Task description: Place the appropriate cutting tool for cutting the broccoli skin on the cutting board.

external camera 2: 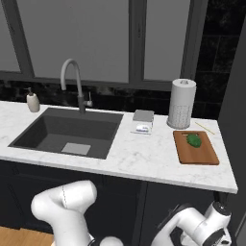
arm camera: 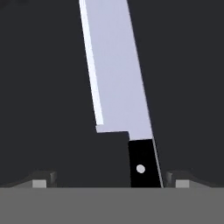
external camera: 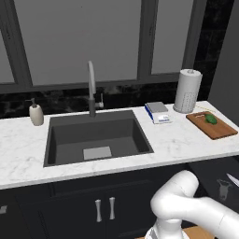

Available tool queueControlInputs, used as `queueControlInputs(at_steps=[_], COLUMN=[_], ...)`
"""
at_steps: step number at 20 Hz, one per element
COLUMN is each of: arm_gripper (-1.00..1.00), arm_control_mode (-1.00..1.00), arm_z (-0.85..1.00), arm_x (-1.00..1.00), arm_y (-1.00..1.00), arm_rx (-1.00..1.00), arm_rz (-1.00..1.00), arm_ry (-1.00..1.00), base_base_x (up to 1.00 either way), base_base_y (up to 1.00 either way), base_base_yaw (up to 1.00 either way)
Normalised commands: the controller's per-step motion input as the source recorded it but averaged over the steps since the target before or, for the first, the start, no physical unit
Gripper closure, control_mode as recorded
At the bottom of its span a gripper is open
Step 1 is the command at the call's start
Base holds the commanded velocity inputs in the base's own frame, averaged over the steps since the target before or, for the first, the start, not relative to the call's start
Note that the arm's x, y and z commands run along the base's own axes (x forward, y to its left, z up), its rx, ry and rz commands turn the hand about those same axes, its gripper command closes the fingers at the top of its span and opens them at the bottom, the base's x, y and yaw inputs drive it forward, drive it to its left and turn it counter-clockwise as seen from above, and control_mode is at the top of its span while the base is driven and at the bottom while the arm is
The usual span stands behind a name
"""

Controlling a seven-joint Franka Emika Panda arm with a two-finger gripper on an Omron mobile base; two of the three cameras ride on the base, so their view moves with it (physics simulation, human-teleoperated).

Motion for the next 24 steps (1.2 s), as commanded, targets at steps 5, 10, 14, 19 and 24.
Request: queueControlInputs(at_steps=[5,10,14,19,24], arm_gripper=[1.00,1.00,1.00,1.00,1.00], arm_control_mode=[-1.00,-1.00,-1.00,-1.00,-1.00], arm_z=[-0.99,-0.54,-0.06,0.04,0.64], arm_x=[-0.31,-0.32,-0.27,-0.08,-0.11], arm_y=[0.00,0.07,0.30,0.40,0.16], arm_rx=[0.00,0.02,0.02,0.00,-0.07], arm_rz=[0.14,0.10,0.03,0.00,0.00], arm_ry=[0.01,0.03,0.00,0.00,-0.02], base_base_x=[0.00,0.00,0.00,0.00,0.00], base_base_y=[0.00,0.00,0.00,0.00,0.00], base_base_yaw=[0.00,0.00,0.00,0.00,0.00])
